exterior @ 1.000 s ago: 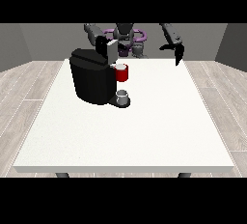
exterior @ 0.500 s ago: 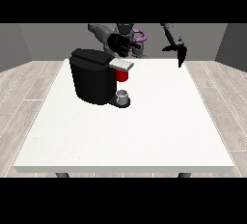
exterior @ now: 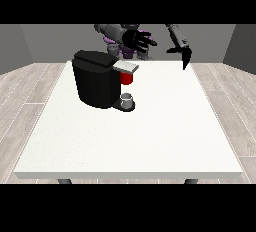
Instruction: Insert the coffee pod into the coffee machine and close the lid
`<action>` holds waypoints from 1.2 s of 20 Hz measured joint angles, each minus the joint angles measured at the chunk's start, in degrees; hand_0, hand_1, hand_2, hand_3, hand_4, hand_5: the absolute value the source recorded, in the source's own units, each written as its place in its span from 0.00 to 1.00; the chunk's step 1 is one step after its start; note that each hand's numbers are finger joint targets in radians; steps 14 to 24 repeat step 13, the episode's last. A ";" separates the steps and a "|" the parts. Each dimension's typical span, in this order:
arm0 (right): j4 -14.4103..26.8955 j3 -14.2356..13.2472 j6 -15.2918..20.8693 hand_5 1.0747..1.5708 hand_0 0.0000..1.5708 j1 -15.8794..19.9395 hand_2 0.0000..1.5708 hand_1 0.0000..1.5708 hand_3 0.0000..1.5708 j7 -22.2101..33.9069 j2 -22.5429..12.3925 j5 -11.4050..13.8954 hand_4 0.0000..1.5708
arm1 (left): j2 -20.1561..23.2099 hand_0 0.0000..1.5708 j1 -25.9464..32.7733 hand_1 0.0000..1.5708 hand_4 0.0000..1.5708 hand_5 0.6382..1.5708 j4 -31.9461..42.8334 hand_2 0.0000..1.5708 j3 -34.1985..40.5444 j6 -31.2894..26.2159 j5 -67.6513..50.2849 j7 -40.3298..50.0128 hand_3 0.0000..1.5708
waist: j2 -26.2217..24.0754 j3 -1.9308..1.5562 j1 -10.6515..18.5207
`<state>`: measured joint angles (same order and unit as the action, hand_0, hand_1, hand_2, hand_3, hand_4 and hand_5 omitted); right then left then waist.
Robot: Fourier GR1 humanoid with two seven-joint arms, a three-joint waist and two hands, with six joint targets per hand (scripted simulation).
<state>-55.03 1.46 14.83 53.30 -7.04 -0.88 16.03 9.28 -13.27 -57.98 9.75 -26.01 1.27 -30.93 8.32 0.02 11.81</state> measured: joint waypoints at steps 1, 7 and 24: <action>0.17 0.42 0.10 1.00 0.00 0.08 0.00 0.00 0.00 0.06 0.19 -0.36 0.24 | -0.55 0.00 0.21 0.00 0.19 1.00 -0.06 0.00 -0.50 0.42 0.35 0.13 0.00 | -0.49 0.00 0.16; -0.62 5.54 -0.94 1.00 0.00 -2.25 0.00 0.00 0.00 -1.69 0.72 -3.19 0.31 | -0.35 0.00 1.11 0.00 0.11 1.00 2.09 0.00 -1.14 -0.23 1.06 -2.53 0.00 | -1.34 0.00 0.11; -3.20 15.63 -2.02 1.00 0.00 -8.16 0.00 0.00 0.00 -5.01 0.85 -7.26 0.29 | -2.02 0.00 1.18 0.00 0.11 1.00 3.39 0.00 -2.60 0.68 2.12 -2.47 0.00 | -3.10 -0.01 1.24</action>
